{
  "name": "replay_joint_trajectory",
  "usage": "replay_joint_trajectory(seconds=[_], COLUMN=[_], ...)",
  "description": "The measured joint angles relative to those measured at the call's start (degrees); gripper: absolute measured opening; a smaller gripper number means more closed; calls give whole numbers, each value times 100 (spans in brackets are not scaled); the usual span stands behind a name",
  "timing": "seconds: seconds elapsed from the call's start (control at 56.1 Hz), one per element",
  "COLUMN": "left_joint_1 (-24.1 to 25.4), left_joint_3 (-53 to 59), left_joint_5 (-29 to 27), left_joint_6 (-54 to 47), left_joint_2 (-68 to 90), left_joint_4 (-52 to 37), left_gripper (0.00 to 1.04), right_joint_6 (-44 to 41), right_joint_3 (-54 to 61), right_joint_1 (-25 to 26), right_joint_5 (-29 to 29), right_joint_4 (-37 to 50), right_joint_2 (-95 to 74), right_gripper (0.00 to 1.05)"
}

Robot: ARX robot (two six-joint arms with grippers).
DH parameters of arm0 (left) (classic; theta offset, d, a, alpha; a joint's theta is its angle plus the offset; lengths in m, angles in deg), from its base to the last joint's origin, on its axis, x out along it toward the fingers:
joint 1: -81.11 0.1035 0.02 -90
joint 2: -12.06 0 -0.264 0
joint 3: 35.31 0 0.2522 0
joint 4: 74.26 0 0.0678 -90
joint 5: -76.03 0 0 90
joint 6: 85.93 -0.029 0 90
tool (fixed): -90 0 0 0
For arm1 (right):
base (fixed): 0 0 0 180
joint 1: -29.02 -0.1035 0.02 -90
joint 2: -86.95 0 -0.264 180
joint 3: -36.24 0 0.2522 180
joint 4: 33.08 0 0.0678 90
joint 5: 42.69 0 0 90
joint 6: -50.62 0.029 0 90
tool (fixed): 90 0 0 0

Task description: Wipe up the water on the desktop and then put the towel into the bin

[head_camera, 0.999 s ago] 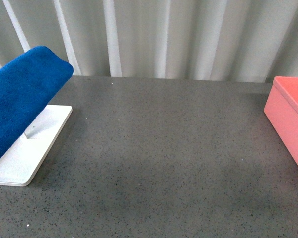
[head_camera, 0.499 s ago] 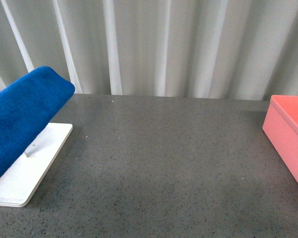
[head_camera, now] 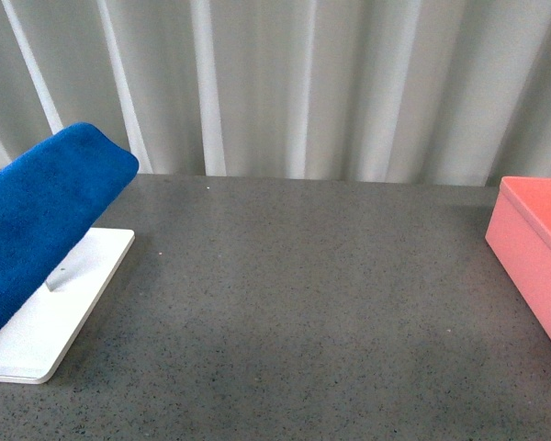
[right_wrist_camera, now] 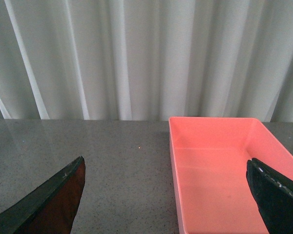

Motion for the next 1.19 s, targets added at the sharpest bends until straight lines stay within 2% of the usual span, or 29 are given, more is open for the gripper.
replay_joint_trajectory(seconds=[0.018, 0.089, 0.178, 0.446, 0.588, 0.678, 0.945, 1.07, 1.195], left_joint_1=[122, 319, 234, -304, -435, -509, -391, -125, 39], left_joint_3=[-129, -599, -846, -2079, -2948, -3617, -5622, -6902, -7720], left_joint_5=[540, 1790, 1974, 1423, 1154, 675, 258, 39, -214], left_joint_6=[-103, -358, -341, -85, -210, -498, -1399, -1864, -2024], left_joint_2=[140, 955, 1539, 3595, 4957, 5910, 8465, 9683, 10308], left_joint_4=[345, 1320, 1154, -796, -1285, -1569, -879, -201, 286], left_gripper=[98, 98, 98, 98, 98, 98, 98, 98, 98], right_joint_6=[0, -2, 0, -2, -2, -2, -2, -2, -2], right_joint_3=[0, 0, 0, 0, 0, 0, 0, 0, 0], right_joint_1=[0, 0, -4, -4, -4, -4, -4, -4, -4], right_joint_5=[0, -22, -4, -4, -2, -2, -2, -2, -2], right_joint_4=[0, 0, 0, -2, -2, -2, 0, -2, 0], right_joint_2=[0, 0, 4, 4, 4, 4, 4, 4, 4], right_gripper=[98, 98, 98, 98, 98, 98, 98, 98, 98])
